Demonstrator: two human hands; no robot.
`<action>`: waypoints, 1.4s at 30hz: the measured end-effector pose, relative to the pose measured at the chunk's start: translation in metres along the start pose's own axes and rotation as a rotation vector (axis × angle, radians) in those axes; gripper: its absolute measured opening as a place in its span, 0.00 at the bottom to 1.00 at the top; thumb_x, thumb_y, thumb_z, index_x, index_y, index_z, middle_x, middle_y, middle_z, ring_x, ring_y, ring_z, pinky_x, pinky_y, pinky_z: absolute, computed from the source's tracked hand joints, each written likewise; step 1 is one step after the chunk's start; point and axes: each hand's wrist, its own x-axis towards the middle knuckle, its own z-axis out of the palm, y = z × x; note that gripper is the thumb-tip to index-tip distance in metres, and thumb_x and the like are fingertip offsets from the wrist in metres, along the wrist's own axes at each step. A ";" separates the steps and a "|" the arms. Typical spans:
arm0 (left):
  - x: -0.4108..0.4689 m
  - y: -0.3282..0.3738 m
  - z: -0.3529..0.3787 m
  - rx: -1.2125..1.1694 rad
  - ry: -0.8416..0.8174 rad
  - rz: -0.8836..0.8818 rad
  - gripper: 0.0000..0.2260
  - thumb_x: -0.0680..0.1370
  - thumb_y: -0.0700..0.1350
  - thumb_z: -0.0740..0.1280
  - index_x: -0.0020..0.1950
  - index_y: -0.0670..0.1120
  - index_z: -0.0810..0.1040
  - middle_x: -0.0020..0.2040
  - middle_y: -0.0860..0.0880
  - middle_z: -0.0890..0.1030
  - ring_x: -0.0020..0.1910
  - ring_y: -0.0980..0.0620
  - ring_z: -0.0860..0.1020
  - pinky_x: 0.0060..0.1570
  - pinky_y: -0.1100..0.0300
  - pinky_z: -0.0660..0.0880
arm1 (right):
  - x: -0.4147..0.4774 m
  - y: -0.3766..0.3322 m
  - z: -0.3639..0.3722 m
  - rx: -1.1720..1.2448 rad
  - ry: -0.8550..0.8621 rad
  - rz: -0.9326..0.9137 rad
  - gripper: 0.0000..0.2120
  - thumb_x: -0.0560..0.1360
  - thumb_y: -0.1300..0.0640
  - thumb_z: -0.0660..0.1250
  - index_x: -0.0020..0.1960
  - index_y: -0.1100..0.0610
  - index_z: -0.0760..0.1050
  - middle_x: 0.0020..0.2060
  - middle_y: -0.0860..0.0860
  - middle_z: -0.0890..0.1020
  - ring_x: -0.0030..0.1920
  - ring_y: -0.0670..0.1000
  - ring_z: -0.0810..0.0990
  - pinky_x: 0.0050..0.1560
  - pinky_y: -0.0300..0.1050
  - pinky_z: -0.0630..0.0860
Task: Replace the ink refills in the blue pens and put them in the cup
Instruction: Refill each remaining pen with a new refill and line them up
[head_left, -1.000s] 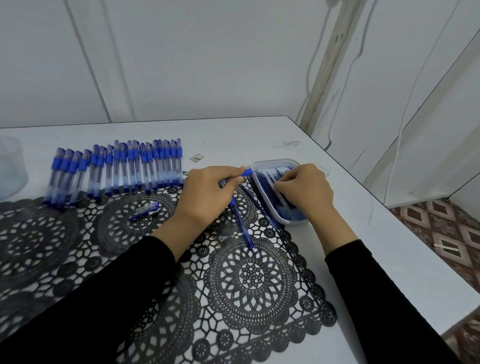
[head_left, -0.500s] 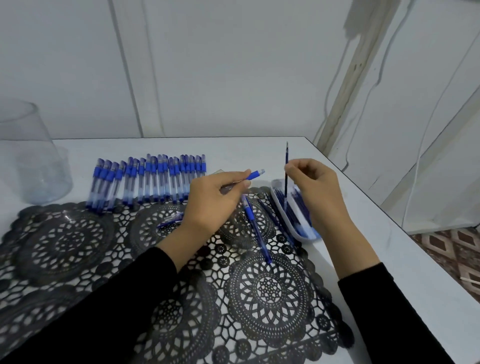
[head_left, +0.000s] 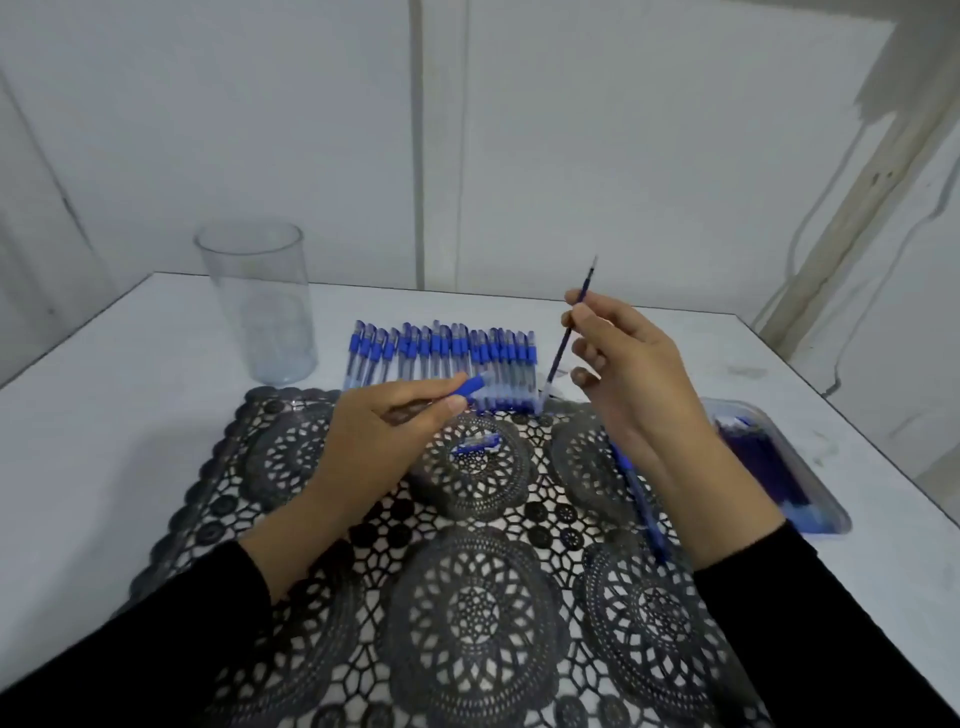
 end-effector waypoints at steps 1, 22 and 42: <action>-0.002 -0.003 -0.007 0.007 0.007 -0.001 0.13 0.73 0.39 0.75 0.55 0.52 0.83 0.41 0.69 0.82 0.44 0.65 0.83 0.45 0.74 0.76 | 0.000 0.004 0.005 0.028 -0.010 0.017 0.06 0.77 0.60 0.68 0.51 0.52 0.81 0.42 0.47 0.81 0.36 0.43 0.73 0.38 0.40 0.64; -0.011 -0.013 -0.024 -0.073 -0.003 0.038 0.11 0.71 0.45 0.74 0.52 0.54 0.84 0.45 0.64 0.84 0.47 0.60 0.84 0.49 0.70 0.77 | -0.005 0.031 0.016 0.145 0.092 0.090 0.04 0.75 0.58 0.70 0.49 0.53 0.79 0.45 0.48 0.83 0.36 0.44 0.74 0.35 0.40 0.66; -0.010 -0.022 -0.021 0.041 0.085 0.033 0.12 0.73 0.40 0.75 0.56 0.47 0.84 0.47 0.57 0.85 0.44 0.56 0.85 0.47 0.67 0.79 | -0.023 0.036 0.025 -0.166 -0.121 -0.061 0.04 0.74 0.64 0.70 0.44 0.56 0.79 0.35 0.44 0.83 0.34 0.37 0.78 0.35 0.29 0.72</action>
